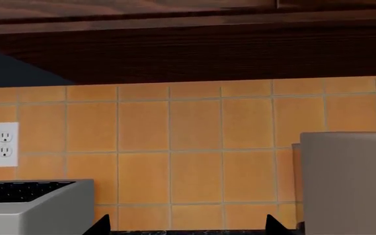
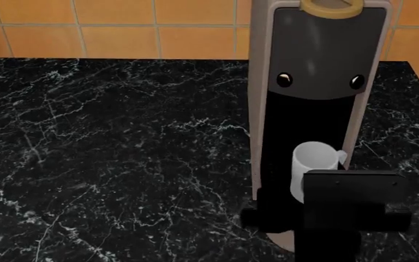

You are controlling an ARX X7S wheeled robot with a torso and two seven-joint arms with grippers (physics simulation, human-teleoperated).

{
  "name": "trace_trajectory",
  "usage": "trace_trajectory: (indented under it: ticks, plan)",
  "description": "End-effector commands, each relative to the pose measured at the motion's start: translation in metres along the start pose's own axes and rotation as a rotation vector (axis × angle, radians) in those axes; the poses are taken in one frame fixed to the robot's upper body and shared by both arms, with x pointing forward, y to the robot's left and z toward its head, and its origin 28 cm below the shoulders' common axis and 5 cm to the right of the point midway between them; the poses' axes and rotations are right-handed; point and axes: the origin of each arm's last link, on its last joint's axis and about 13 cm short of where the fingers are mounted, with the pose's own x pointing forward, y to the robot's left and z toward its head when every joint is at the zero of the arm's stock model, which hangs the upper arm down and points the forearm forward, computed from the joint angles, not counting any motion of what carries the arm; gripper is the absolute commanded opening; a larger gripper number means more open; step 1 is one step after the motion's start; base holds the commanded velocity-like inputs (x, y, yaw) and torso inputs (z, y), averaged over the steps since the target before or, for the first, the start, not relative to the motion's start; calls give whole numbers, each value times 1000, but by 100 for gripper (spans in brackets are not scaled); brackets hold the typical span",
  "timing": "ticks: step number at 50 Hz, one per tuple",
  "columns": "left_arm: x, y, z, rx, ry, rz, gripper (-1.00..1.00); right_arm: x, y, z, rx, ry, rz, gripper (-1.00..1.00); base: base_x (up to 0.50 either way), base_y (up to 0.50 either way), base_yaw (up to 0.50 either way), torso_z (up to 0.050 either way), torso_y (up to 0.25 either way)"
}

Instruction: Pick the mug from under the coffee machine dispenser and place it on the counter.

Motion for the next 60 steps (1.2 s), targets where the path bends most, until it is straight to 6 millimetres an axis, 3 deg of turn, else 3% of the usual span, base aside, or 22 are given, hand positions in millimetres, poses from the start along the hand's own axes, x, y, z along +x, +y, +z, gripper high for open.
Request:
trace_trajectory:
  ticks: [1,13,35,60]
  plan:
    - [0,1,0,2,-1,2,100,-21,1,15,-25,-53,23,-100,0,0,0,0,0]
    - [1,0,0,1,-3,-1,100,-43,10,29,-38,-133,118,-100,0,0,0,0,0]
    - [1,0,-1,3,-4,-1,100,-63,29,47,-74,-229,304,-100,0,0,0,0,0]
    - [0,0,0,1,-3,-2,100,-68,44,33,-83,-206,519,-100,0,0,0,0,0]
